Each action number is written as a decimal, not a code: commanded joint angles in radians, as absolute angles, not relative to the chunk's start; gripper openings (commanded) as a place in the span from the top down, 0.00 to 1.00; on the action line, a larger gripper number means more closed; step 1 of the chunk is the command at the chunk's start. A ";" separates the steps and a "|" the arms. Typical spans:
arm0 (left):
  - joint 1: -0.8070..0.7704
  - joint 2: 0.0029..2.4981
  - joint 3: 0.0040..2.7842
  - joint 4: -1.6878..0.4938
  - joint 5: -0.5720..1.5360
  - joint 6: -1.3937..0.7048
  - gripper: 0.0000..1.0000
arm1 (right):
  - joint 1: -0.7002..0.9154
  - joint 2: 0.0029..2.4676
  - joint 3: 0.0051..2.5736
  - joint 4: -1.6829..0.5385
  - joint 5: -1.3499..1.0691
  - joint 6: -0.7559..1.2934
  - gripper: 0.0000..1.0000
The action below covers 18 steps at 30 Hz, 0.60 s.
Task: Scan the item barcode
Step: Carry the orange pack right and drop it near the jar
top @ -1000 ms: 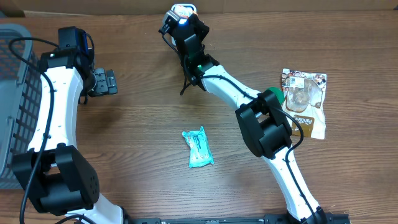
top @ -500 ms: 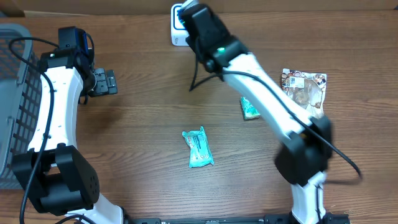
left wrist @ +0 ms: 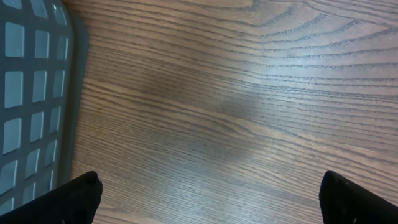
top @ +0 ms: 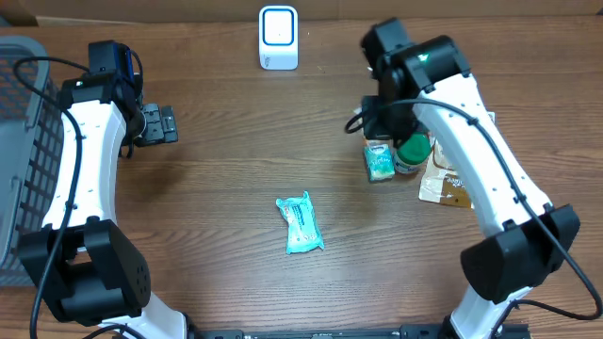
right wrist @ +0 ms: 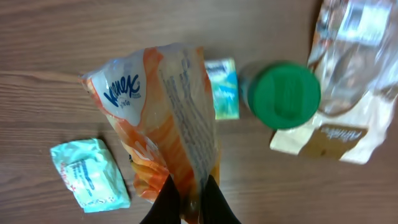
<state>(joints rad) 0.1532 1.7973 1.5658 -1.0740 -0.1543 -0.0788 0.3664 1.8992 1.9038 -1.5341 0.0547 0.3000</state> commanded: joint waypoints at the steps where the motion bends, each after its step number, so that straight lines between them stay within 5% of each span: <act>1: 0.157 1.799 1.572 -1.073 -0.157 -0.082 0.00 | 0.322 1.909 1.792 -1.517 -0.006 0.326 0.96; 10: 0.158 1.799 1.572 -1.073 -0.157 -0.082 0.00 | 0.289 1.909 1.575 -1.366 -0.002 0.325 0.96; 11: 0.158 1.799 1.572 -1.073 -0.157 -0.082 0.00 | 0.289 1.909 1.566 -1.357 -0.002 0.325 0.94; 14: 0.157 1.799 1.572 -1.073 -0.157 -0.082 0.00 | 0.289 1.909 1.561 -1.350 -0.002 0.320 0.59; 18: 0.157 1.799 1.572 -1.073 -0.157 -0.082 0.00 | 0.289 1.909 1.565 -1.356 -0.002 0.307 0.52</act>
<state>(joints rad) 0.1532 1.7973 1.5658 -1.0740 -0.1543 -0.0788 0.2943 1.9087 1.5658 -1.3540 0.0032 0.3099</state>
